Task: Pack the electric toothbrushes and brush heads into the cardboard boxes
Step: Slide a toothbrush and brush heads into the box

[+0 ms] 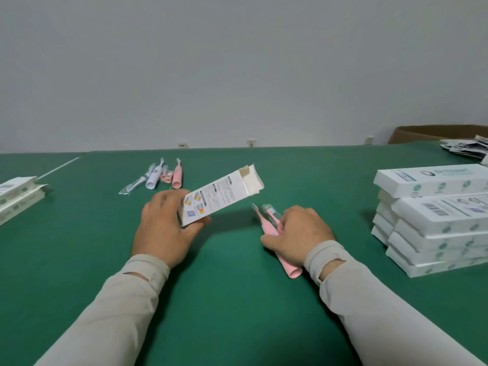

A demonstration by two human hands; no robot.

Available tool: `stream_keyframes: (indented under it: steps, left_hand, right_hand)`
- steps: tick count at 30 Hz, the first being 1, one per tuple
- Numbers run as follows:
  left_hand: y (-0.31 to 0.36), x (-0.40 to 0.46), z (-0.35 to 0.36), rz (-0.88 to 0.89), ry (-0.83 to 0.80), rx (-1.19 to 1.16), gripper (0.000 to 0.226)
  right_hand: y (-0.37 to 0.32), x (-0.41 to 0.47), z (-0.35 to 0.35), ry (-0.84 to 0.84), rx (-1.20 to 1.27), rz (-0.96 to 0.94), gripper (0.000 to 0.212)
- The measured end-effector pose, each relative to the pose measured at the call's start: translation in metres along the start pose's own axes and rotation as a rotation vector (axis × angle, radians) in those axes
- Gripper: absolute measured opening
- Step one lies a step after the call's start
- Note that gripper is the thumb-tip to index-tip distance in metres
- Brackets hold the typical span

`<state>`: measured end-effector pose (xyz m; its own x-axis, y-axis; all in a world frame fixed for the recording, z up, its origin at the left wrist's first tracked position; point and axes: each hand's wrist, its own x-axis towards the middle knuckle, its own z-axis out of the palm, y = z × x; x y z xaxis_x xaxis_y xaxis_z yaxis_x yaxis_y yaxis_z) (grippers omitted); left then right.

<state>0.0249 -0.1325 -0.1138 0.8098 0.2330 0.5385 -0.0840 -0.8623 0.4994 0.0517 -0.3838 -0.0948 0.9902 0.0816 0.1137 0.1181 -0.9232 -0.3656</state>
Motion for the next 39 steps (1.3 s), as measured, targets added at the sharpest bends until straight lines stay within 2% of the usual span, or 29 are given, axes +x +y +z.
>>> stream_keyframes:
  steps: [2, 4, 7, 10, 16, 18, 23, 31, 34, 39]
  left_hand:
    - [-0.004, 0.001, 0.001, 0.023, -0.015, -0.004, 0.052]
    - [-0.008, 0.002, 0.003, 0.035, -0.035, 0.004, 0.050]
    - [-0.014, 0.006, 0.003, 0.028, -0.041, 0.011, 0.049]
    - [-0.015, 0.006, 0.004, 0.017, -0.060, 0.021, 0.050]
    - [-0.013, 0.004, 0.004, 0.030, -0.089, 0.010, 0.052]
    - [-0.013, 0.002, 0.004, 0.036, -0.078, -0.003, 0.052]
    - [-0.014, 0.004, 0.003, 0.062, -0.050, -0.003, 0.052]
    - [-0.012, 0.004, 0.004, 0.104, -0.066, -0.045, 0.050]
    - [-0.013, 0.005, 0.003, 0.096, -0.049, -0.063, 0.050]
    - [-0.013, 0.005, 0.003, 0.115, -0.059, -0.047, 0.048]
  right_hand:
    - [0.001, 0.001, -0.003, 0.077, 0.116, -0.013, 0.040]
    - [0.002, 0.002, -0.010, 0.263, 0.292, -0.049, 0.047]
    - [0.002, 0.004, -0.024, 0.500, 0.703, -0.055, 0.053]
    - [0.005, 0.003, -0.031, 0.461, 1.192, -0.065, 0.047]
    - [-0.002, -0.003, -0.028, 0.404, 1.504, -0.046, 0.003]
    - [-0.003, -0.004, -0.028, 0.384, 1.542, -0.048, 0.004]
    - [-0.003, -0.004, -0.025, 0.305, 1.419, -0.045, 0.012]
    - [-0.003, -0.004, -0.022, 0.165, 1.511, -0.041, 0.014]
    - [-0.002, -0.004, -0.021, 0.153, 1.440, -0.060, 0.010]
    - [0.001, -0.002, -0.019, 0.101, 1.364, -0.039, 0.015]
